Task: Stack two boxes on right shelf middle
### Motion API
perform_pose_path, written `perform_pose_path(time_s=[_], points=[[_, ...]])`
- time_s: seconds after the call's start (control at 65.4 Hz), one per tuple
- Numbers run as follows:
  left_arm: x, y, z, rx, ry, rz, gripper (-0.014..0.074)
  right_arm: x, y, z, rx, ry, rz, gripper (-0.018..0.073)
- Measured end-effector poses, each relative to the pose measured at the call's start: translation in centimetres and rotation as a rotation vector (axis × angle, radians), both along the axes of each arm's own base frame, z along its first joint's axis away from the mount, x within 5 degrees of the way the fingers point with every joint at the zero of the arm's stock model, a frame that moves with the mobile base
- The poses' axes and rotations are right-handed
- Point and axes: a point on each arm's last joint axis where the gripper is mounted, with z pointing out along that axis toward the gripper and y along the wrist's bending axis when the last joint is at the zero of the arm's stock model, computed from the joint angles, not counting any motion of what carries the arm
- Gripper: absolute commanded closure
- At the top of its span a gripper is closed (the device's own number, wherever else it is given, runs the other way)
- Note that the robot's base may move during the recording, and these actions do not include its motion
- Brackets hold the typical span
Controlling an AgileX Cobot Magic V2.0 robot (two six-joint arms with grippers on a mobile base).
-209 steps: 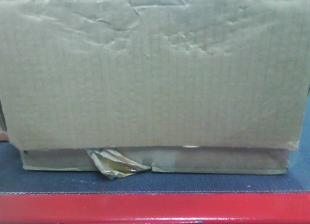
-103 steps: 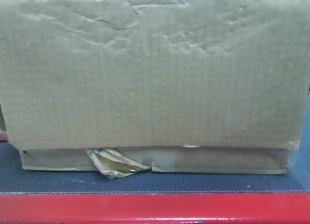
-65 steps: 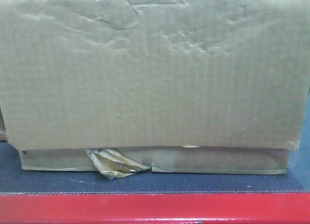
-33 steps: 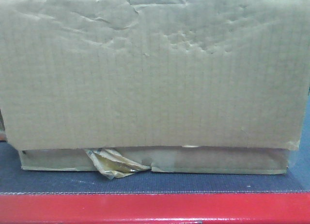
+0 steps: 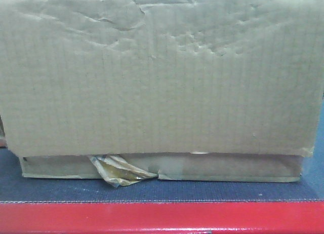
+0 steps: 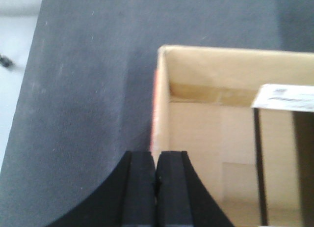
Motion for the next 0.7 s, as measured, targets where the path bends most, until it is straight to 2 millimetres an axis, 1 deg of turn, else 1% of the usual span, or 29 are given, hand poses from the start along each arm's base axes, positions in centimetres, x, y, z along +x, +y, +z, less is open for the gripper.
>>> perform_pose_path(time_s=[0.092,0.138,0.199,0.26,0.566,0.642,0.704], points=[[0.5,0.2,-0.7,-0.003,0.023,-0.003,0.0319,0.0,0.0,0.0,0.000,0.000,0.000,0.0724],[0.8,0.3,-1.1,-0.009,0.036,-0.003,0.0264,0.0,0.0,0.0,0.000,0.000,0.000,0.0724],[1.1,0.4,-1.6,-0.016,0.050,-0.003,0.0221,0.0,0.0,0.0,0.000,0.000,0.000,0.0724],[1.7,0.5,-2.2,-0.020,0.061,-0.004,0.0219,0.0,0.0,0.0,0.000,0.000,0.000,0.0724],[4.5,1.3,-6.0,-0.025,0.130,-0.033,0.0311,0.0,0.0,0.0,0.000,0.000,0.000,0.0724],[4.8,1.4,-6.5,-0.027,0.141,-0.034,0.0393,0.0,0.0,0.0,0.000,0.000,0.000,0.0724],[4.8,1.4,-6.5,-0.027,0.143,-0.035,0.0523,0.0,0.0,0.0,0.000,0.000,0.000,0.0724]])
